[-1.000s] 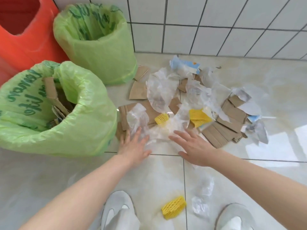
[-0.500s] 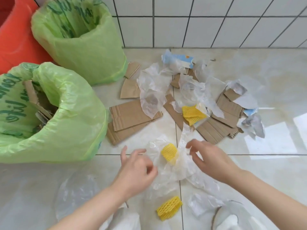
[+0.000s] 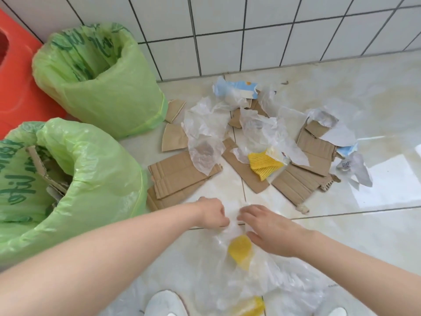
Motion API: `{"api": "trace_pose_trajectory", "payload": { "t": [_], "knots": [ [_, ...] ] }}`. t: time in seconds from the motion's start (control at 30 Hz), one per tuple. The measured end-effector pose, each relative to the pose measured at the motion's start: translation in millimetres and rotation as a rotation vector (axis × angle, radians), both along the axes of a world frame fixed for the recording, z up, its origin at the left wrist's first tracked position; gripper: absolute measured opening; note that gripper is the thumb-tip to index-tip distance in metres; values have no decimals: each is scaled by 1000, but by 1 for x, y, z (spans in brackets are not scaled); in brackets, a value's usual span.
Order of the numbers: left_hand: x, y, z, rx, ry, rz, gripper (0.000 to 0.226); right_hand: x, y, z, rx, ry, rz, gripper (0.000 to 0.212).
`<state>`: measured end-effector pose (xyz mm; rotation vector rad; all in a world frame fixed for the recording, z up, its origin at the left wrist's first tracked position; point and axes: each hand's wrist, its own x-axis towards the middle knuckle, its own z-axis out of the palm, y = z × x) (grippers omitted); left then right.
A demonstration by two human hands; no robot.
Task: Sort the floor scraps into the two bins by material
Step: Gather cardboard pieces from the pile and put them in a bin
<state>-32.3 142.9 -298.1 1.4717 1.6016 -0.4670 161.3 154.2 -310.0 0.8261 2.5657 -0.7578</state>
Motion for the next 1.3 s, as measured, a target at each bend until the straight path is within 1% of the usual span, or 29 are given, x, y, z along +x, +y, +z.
{"api": "trace_pose_trajectory", "payload": {
  "t": [0.07, 0.1, 0.13, 0.17, 0.2, 0.23, 0.27, 0.3, 0.33, 0.4, 0.47, 0.53, 0.57, 0.63, 0.73, 0.8, 0.87, 0.97, 1.07, 1.13, 1.3],
  "knots": [
    [-10, 19, 3, 77, -75, 205, 22, 0, 10, 6, -15, 57, -71, 42],
    [-20, 27, 6, 173, -68, 304, 17, 0, 19, 7, 18, 62, -95, 41],
    [-33, 31, 7, 313, 5, 351, 13, -1, 29, 8, 72, 63, -117, 39],
    [-46, 33, 7, 451, 124, 338, 12, -4, 38, 7, 137, 52, -127, 39],
    [-59, 30, 4, 514, 246, 292, 22, -7, 45, 6, 201, 29, -116, 39],
    [-71, 25, -2, 480, 341, 243, 38, -10, 50, 3, 252, -1, -90, 41],
    [-80, 18, -6, 387, 384, 218, 54, -13, 52, 1, 275, -28, -71, 45],
    [-86, 12, -12, 303, 377, 221, 67, -16, 52, -2, 277, -42, -68, 51],
    [-88, 6, -16, 259, 348, 236, 75, -18, 49, -5, 266, -57, -76, 55],
    [-82, -8, -26, 265, 286, 264, 79, -18, 41, -10, 229, -83, -91, 60],
    [-68, -29, -32, 319, 279, 272, 79, -12, 27, -15, 168, -67, -133, 60],
    [-49, -55, -34, 382, 317, 263, 77, -3, 12, -20, 186, 12, -154, 55],
    [-41, -66, -33, 411, 340, 246, 76, 0, 6, -22, 209, 39, -144, 48],
    [-31, -81, -32, 469, 363, 219, 71, 4, 0, -23, 255, 21, -145, 31],
    [-32, -80, -30, 593, 317, 295, 56, 1, 5, -17, 293, 1, -233, 18],
    [-39, -71, -32, 638, 280, 345, 51, -5, 15, -14, 313, -8, -307, 24],
    [-44, -58, -31, 571, 269, 377, 61, -15, 27, -15, 316, -60, -390, 34],
    [-43, -42, -27, 459, 287, 401, 79, -29, 34, -17, 253, -154, -517, 41],
    [-41, -34, -23, 441, 300, 421, 81, -35, 33, -21, 172, -197, -576, 49],
    [-45, -31, -21, 441, 280, 454, 71, -37, 34, -21, 117, -185, -635, 45],
    [-51, -28, -8, 452, 240, 418, 36, -33, 51, -14, -8, -57, -667, 20]
  ]
}}
